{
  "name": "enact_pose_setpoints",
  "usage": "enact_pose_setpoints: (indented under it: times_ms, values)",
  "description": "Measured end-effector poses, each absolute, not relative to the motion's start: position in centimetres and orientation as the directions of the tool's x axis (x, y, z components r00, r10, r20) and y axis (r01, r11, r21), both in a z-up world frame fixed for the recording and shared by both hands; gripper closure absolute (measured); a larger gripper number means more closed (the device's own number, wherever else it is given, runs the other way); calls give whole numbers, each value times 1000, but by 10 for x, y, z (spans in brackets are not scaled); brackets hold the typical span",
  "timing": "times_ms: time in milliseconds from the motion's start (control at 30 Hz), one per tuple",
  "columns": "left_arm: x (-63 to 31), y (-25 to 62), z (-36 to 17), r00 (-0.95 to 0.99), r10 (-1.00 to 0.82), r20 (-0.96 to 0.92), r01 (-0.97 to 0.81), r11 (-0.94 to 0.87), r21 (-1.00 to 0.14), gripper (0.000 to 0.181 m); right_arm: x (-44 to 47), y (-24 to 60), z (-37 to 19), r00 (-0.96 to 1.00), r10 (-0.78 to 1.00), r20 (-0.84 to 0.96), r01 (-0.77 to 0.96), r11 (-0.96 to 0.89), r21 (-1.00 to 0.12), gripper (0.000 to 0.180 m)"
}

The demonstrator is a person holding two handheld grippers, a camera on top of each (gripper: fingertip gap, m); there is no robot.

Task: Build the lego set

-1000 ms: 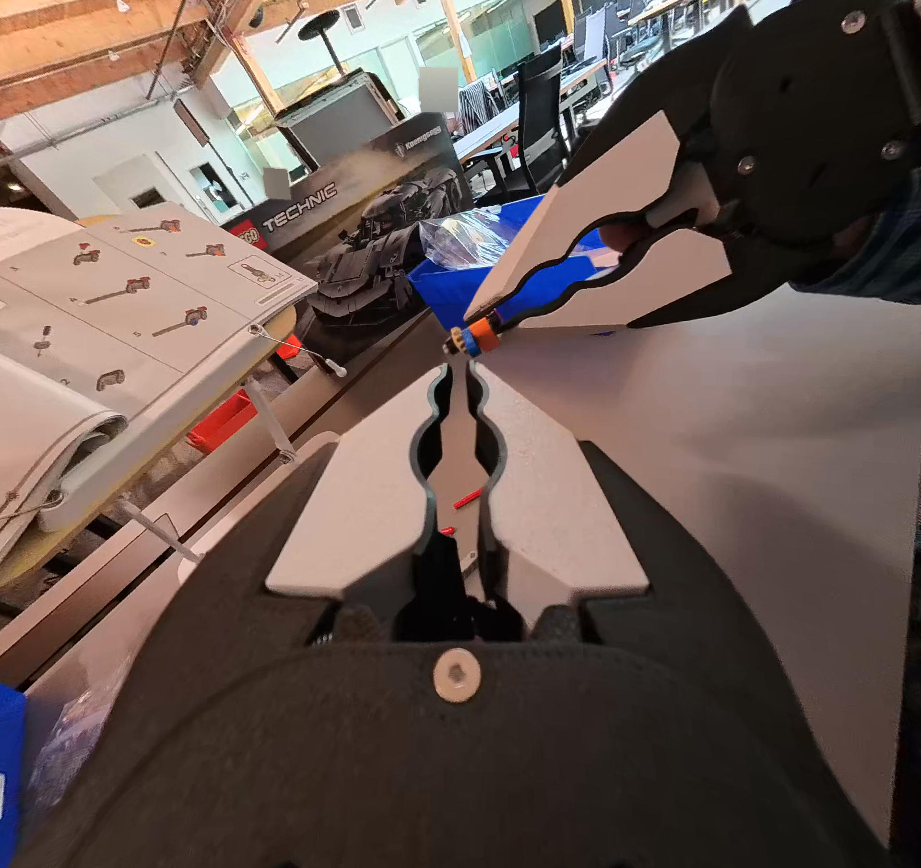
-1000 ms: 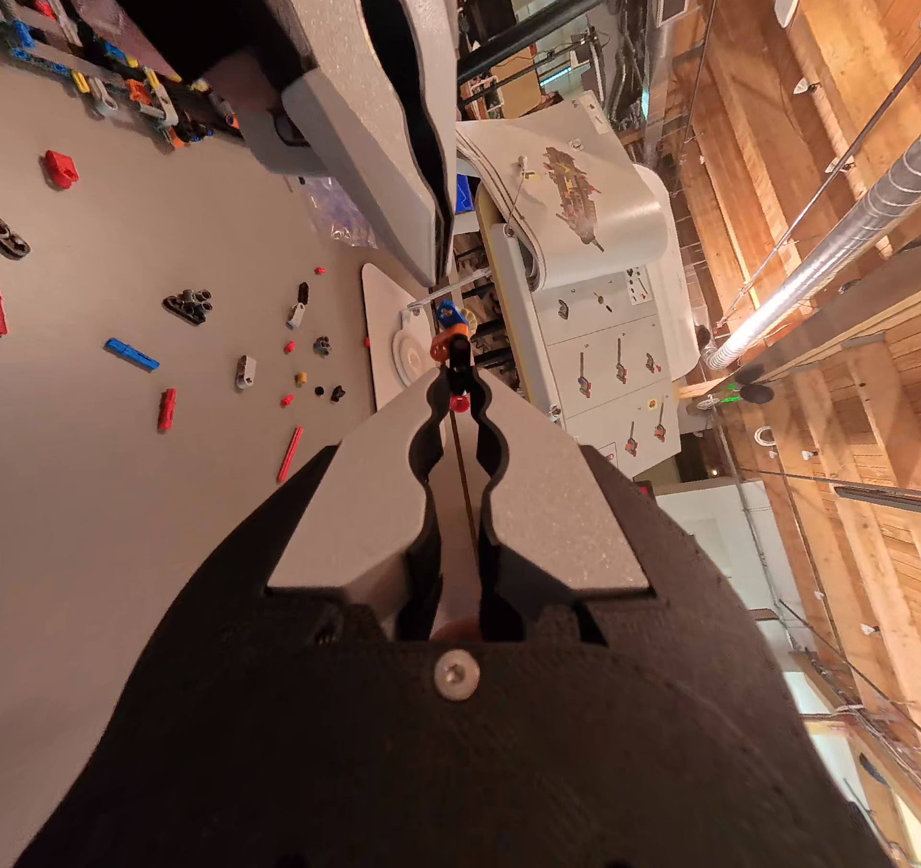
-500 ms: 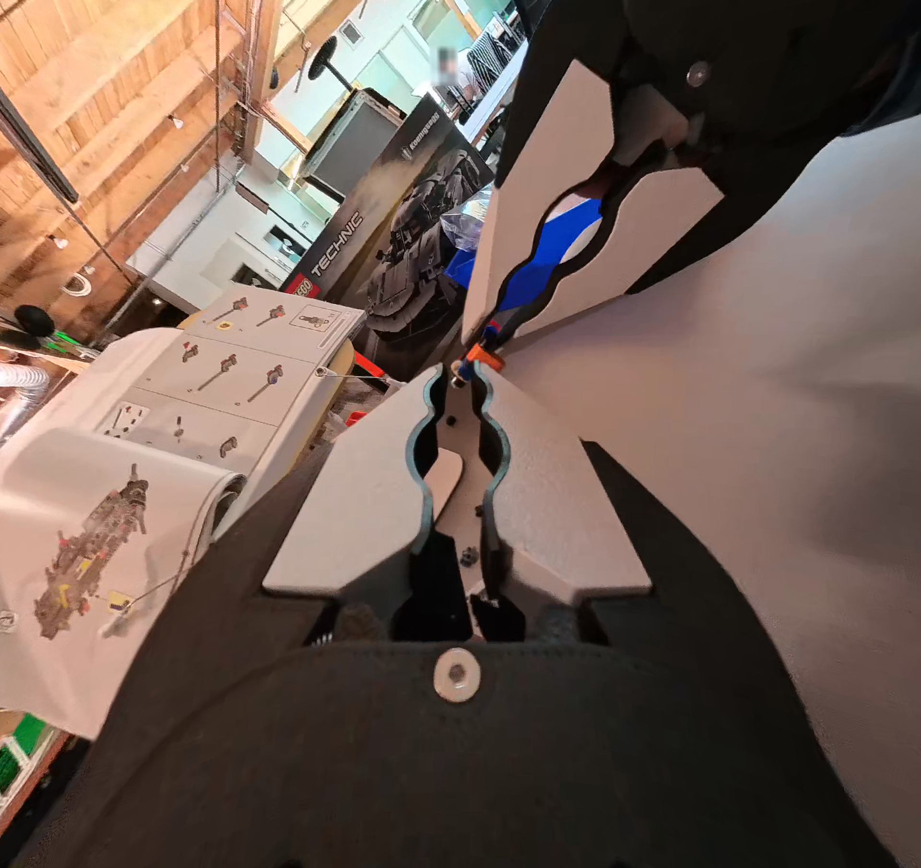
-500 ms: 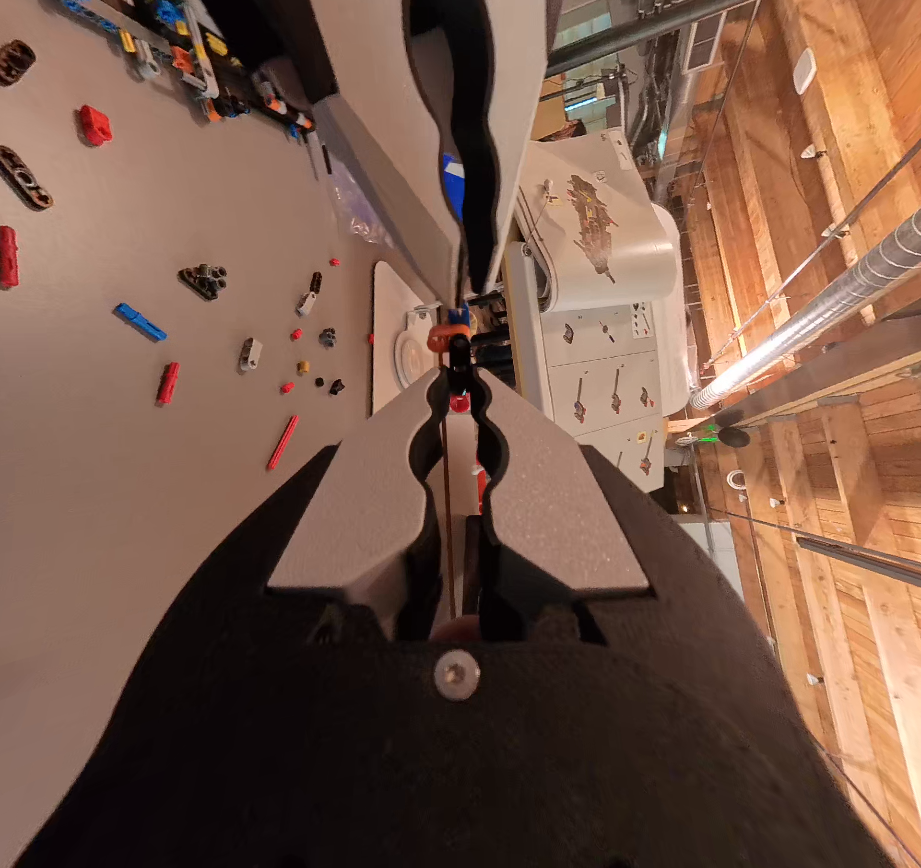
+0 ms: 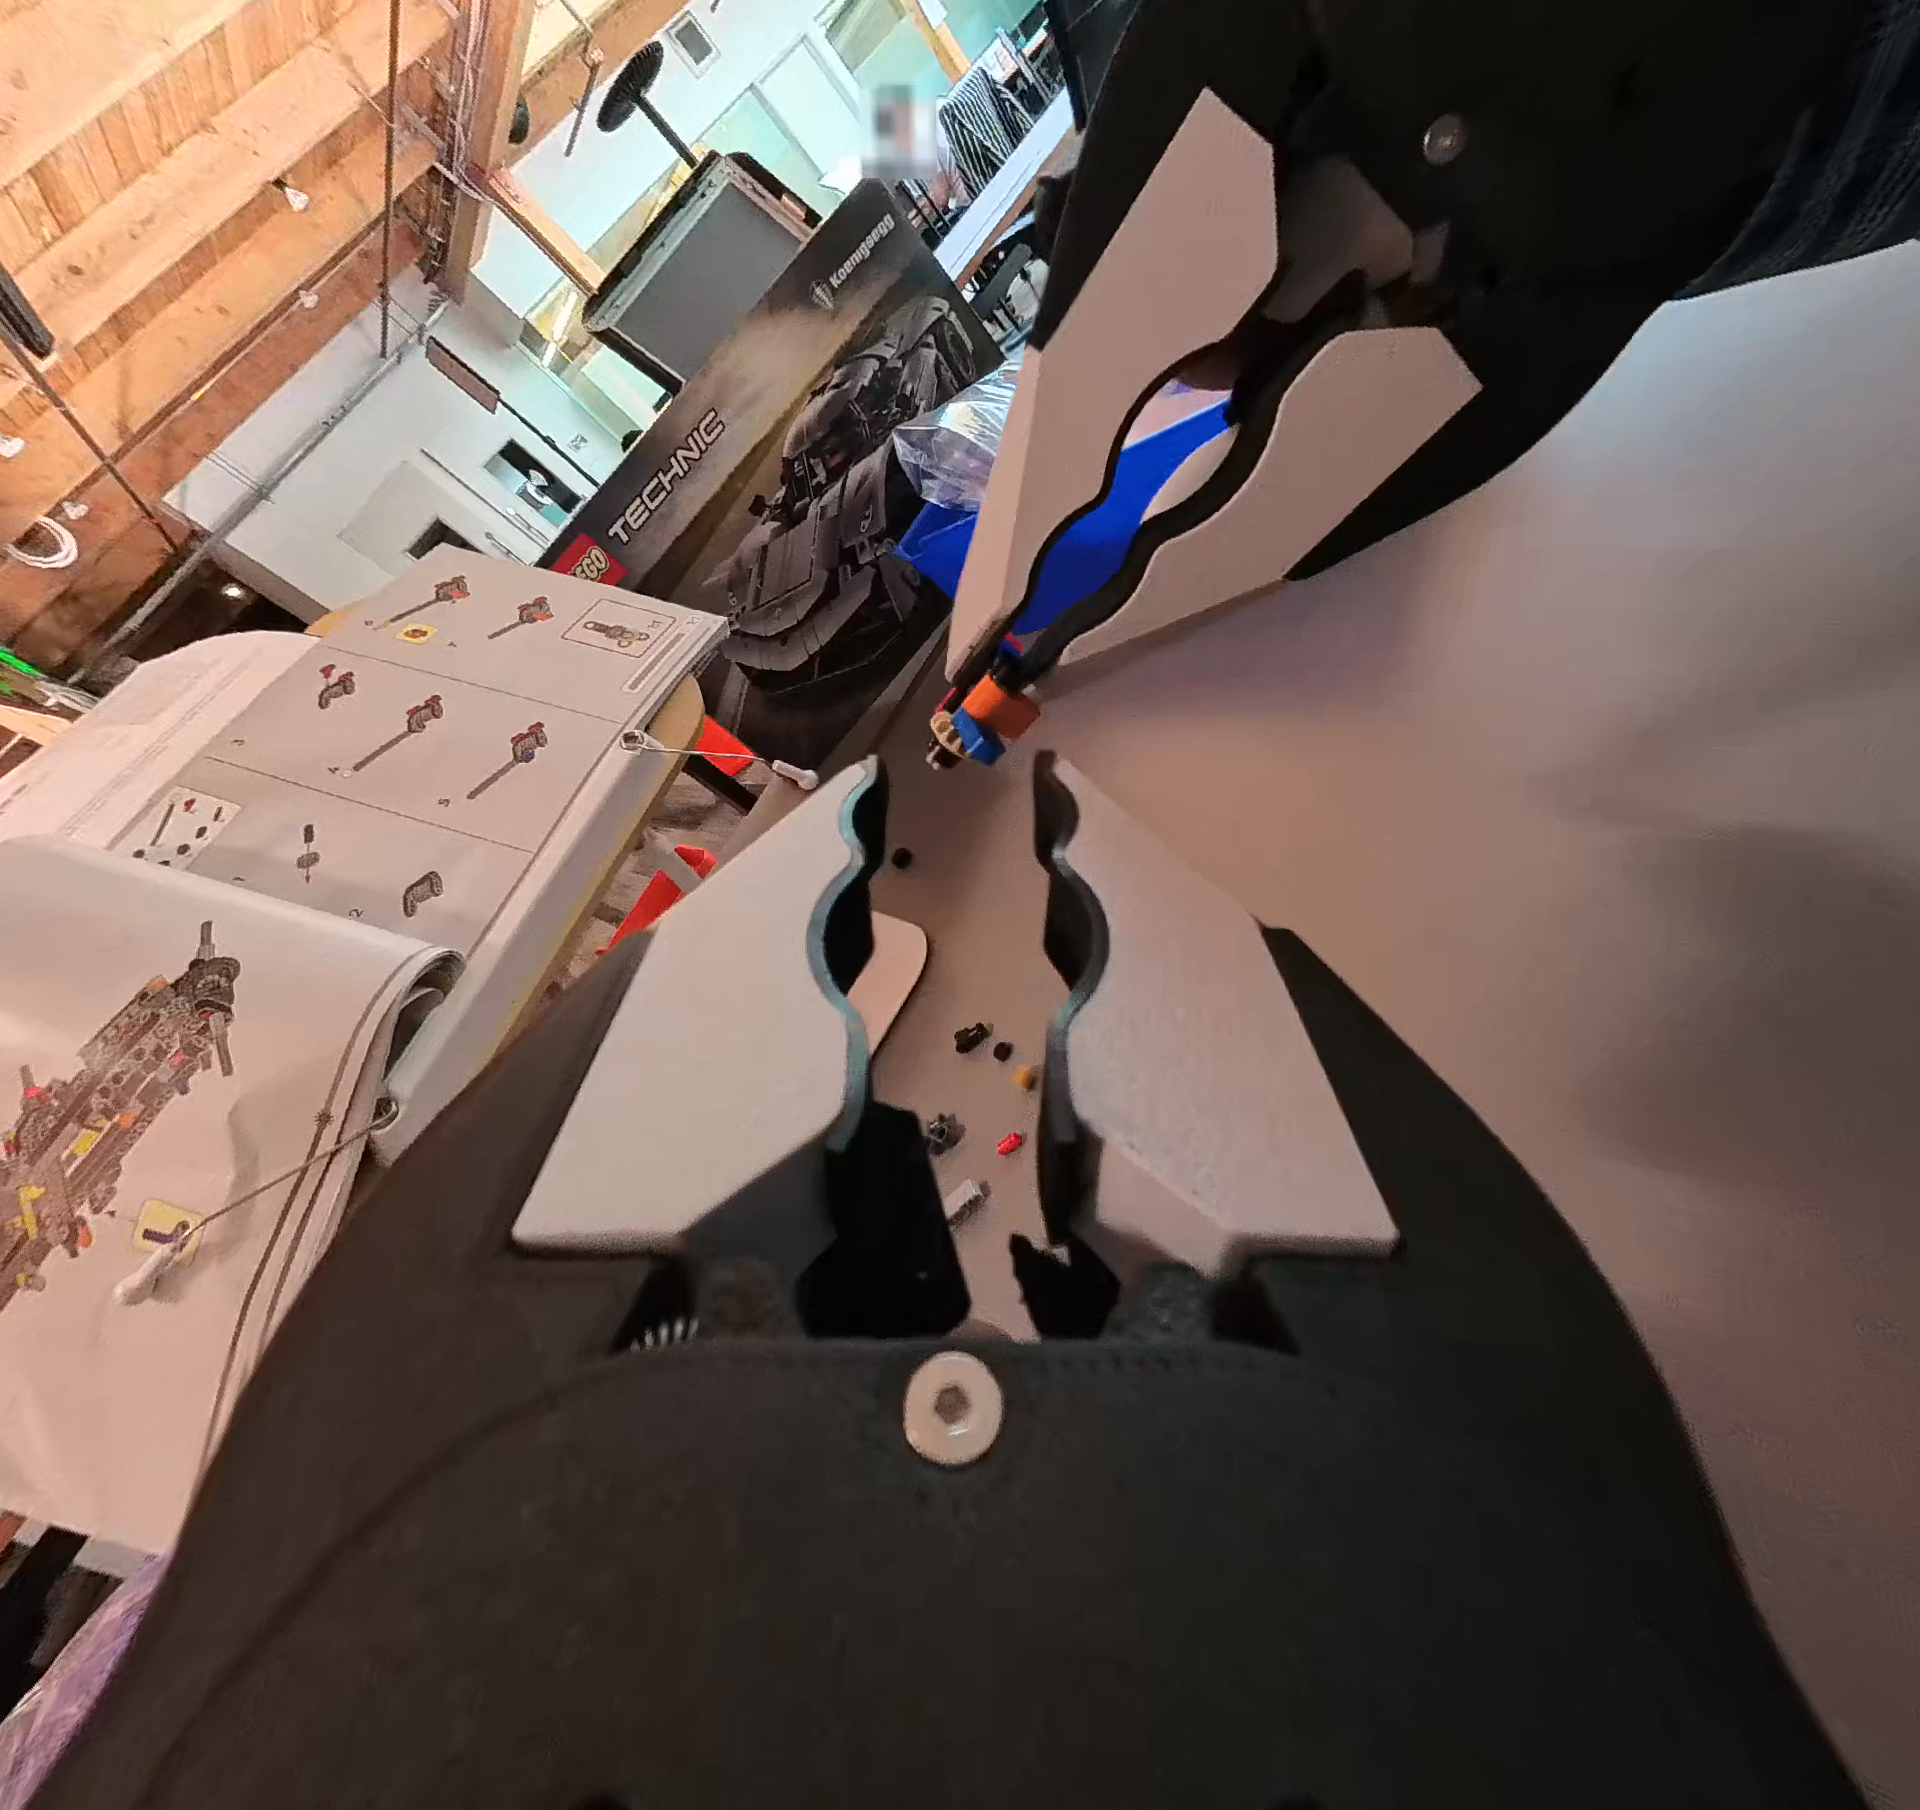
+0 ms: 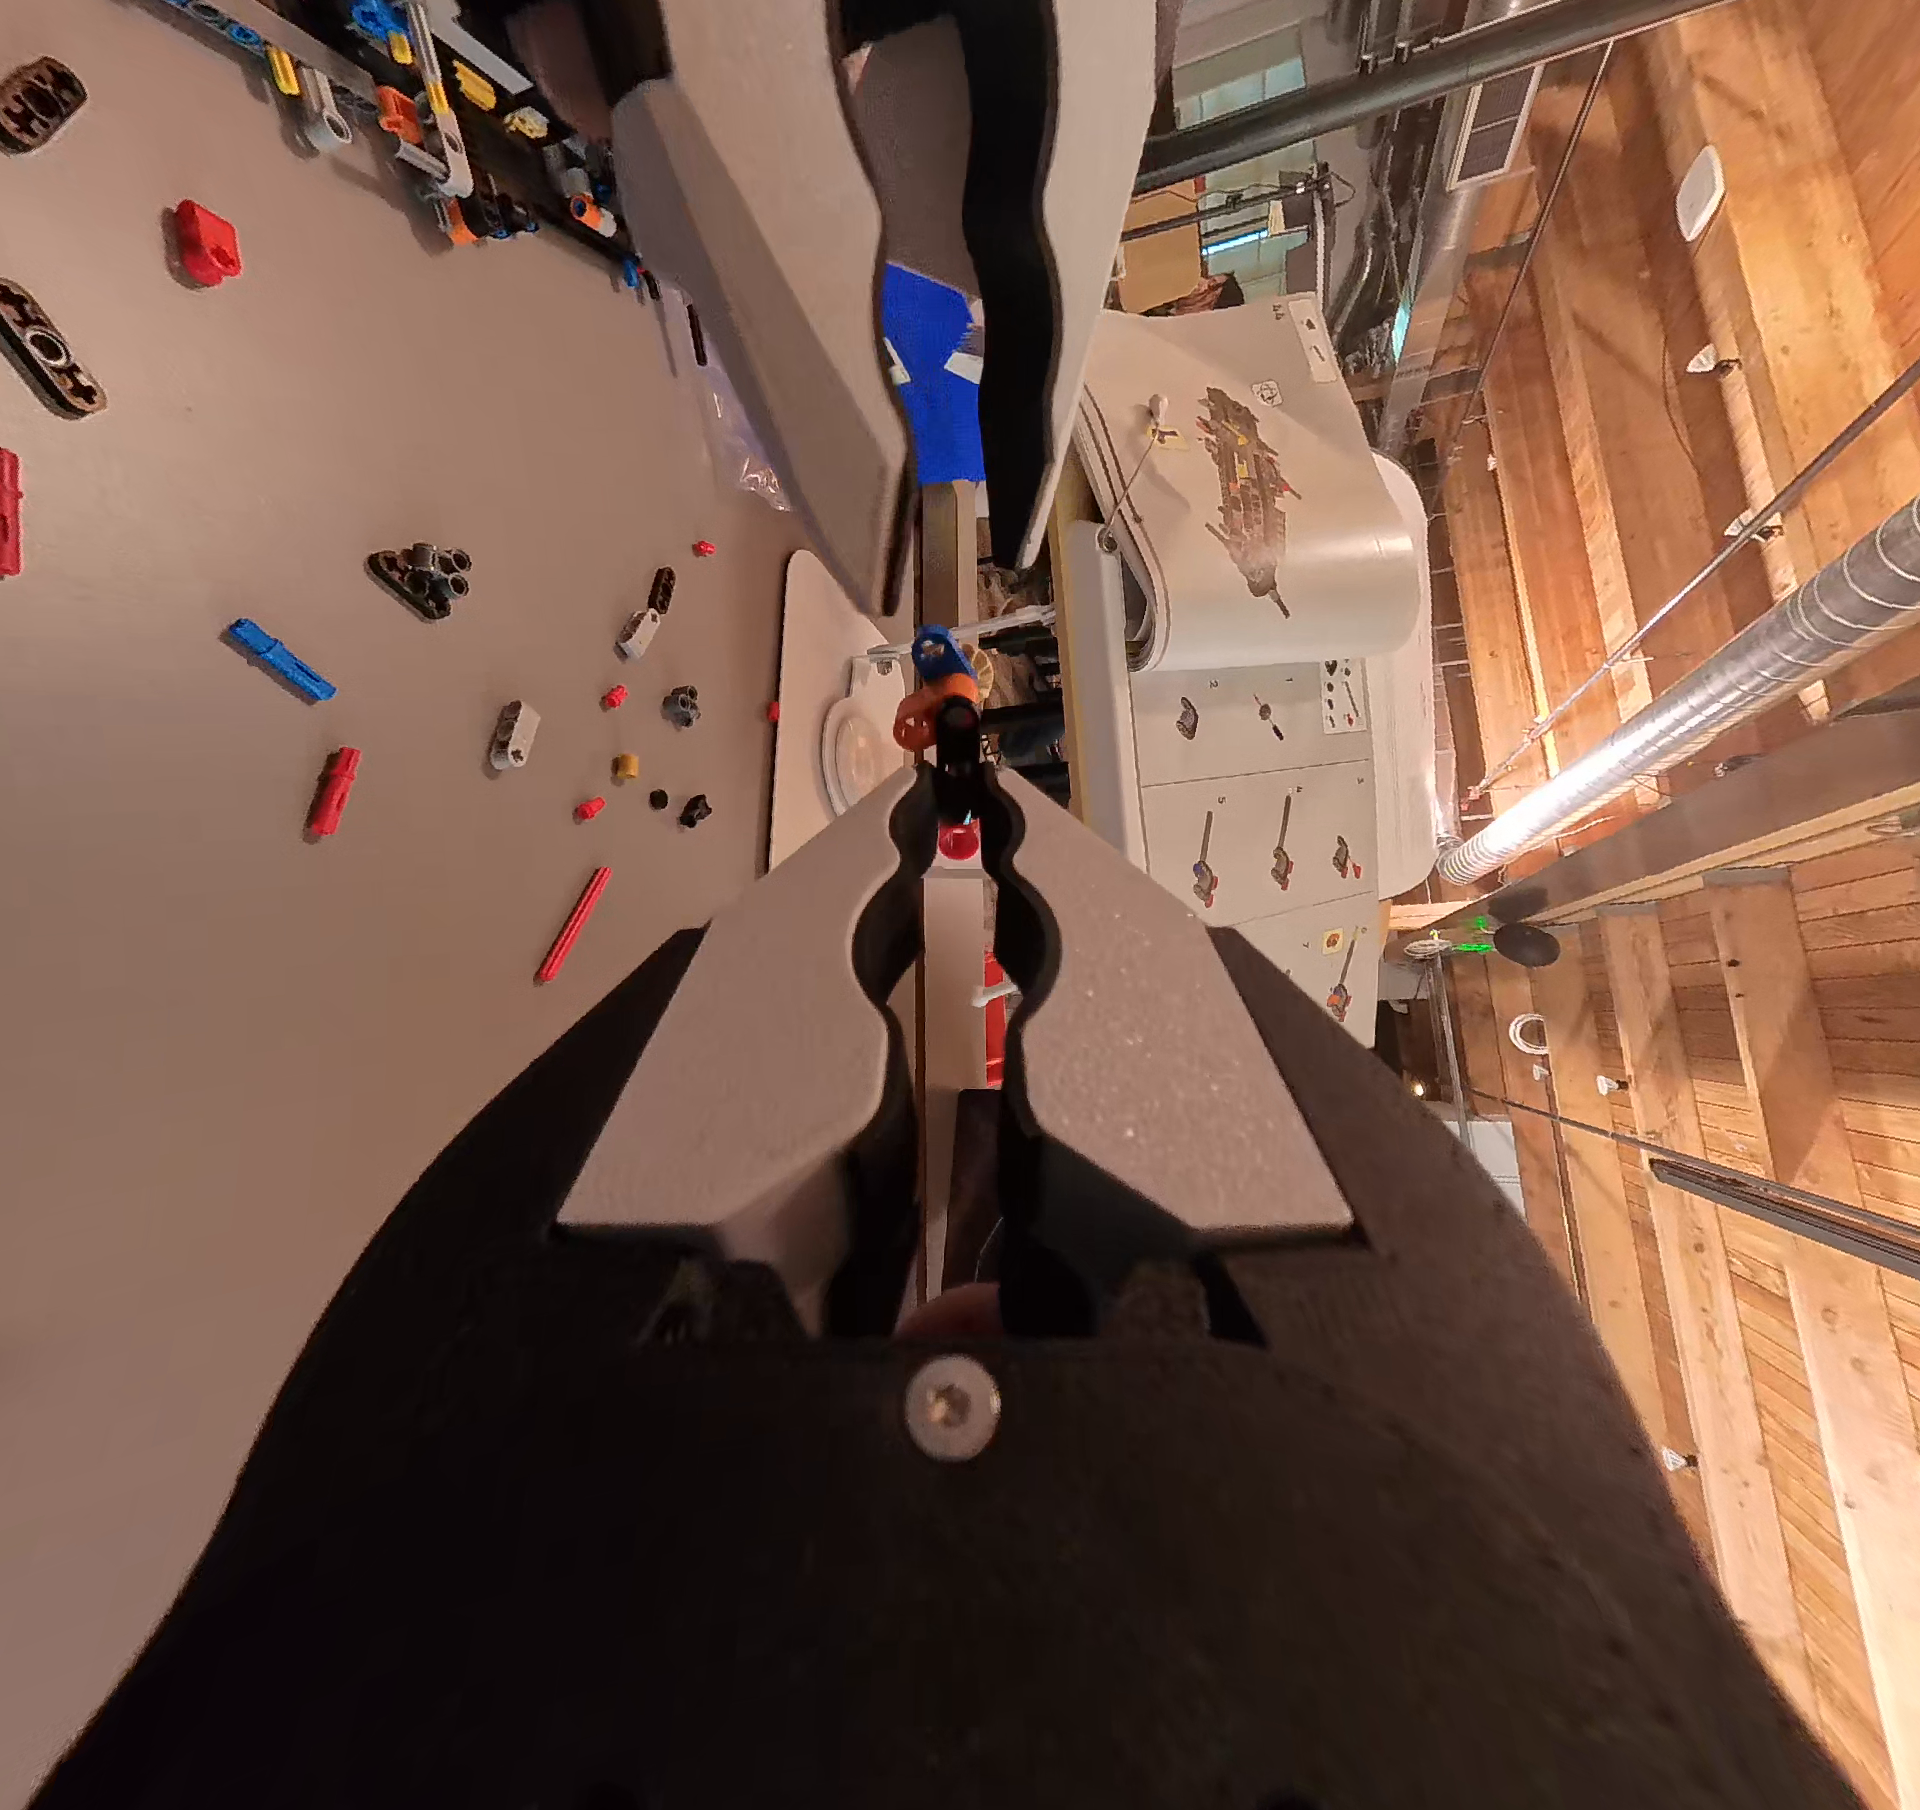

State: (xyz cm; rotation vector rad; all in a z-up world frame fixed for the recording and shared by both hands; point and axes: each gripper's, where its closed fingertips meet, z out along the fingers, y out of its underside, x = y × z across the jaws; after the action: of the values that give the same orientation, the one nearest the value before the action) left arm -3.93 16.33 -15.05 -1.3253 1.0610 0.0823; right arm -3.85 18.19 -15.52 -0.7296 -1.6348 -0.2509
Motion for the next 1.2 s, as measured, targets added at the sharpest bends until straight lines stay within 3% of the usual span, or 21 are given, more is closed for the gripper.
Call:
enact_pose_setpoints:
  times_ms: [167,367,600,733,833,967,1067,1200]
  values:
    - [-33,160,-151,510,-448,-734,-658,346,-669,154,-46,181,-156,-55,321,945,571,787,-234,176]
    - [-36,158,-149,457,-408,-790,-714,362,-599,181,-53,183,-155,-73,317,946,555,801,-226,176]
    - [-38,154,-146,456,-409,-791,-714,362,-599,181,-57,190,-152,-82,306,949,547,810,-214,176]
    - [-44,151,-144,516,-445,-732,-659,340,-671,181,-58,196,-148,-75,294,953,552,808,-206,176]
    - [-45,155,-136,611,-526,-592,-534,279,-798,157,-58,200,-143,-60,275,959,554,809,-197,176]
    - [-46,161,-142,652,-651,-390,-410,131,-903,140,-60,199,-136,-43,246,968,542,820,-184,176]
    - [-39,160,-151,628,-748,-215,-313,10,-950,142,-63,198,-135,-45,216,975,537,829,-159,176]
    - [-36,156,-145,616,-777,-128,-219,-13,-976,162,-67,196,-138,-66,191,979,534,836,-126,176]
